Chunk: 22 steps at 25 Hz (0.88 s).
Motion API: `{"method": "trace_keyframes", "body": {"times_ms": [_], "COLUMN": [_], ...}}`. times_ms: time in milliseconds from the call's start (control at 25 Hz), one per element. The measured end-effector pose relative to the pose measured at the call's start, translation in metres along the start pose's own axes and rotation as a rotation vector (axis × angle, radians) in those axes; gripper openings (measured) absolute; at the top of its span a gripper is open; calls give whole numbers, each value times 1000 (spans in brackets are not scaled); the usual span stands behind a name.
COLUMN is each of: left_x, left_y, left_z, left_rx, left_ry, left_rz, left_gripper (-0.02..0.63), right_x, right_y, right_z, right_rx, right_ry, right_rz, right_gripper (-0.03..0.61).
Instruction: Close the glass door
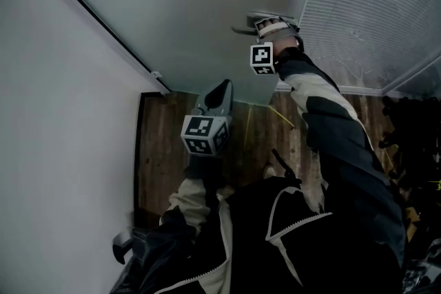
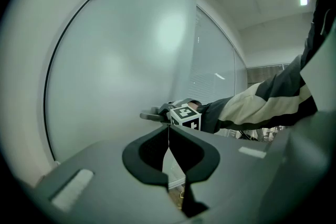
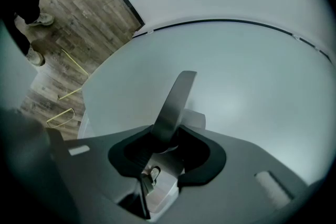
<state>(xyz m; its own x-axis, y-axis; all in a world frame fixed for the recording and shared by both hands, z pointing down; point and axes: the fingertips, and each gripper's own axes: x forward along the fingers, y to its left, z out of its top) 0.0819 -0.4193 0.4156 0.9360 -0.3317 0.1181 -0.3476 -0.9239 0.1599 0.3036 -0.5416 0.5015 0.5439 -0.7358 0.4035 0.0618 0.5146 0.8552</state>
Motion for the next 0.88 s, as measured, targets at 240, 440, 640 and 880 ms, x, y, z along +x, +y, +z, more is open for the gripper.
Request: {"method": "trace_keyframes", "body": {"times_ms": [240, 440, 640, 880], "left_x": [0, -18, -28, -30], "left_y": [18, 34, 42, 50], "left_z": [-8, -21, -32, -36], "left_rx": [-16, -31, -39, -47], "left_ry": [15, 43, 65, 81], "left_rz": [67, 124, 178, 212], "left_gripper": [0, 0, 0, 0], "right_x": [63, 100, 126, 138], "right_y": [-16, -29, -38, -43], "right_z": [-26, -30, -40, -41], "right_rx": [0, 89, 168, 184], "right_ry": [44, 67, 98, 97], "right_rz": [23, 83, 118, 104], "right_gripper": [140, 155, 150, 150]}}
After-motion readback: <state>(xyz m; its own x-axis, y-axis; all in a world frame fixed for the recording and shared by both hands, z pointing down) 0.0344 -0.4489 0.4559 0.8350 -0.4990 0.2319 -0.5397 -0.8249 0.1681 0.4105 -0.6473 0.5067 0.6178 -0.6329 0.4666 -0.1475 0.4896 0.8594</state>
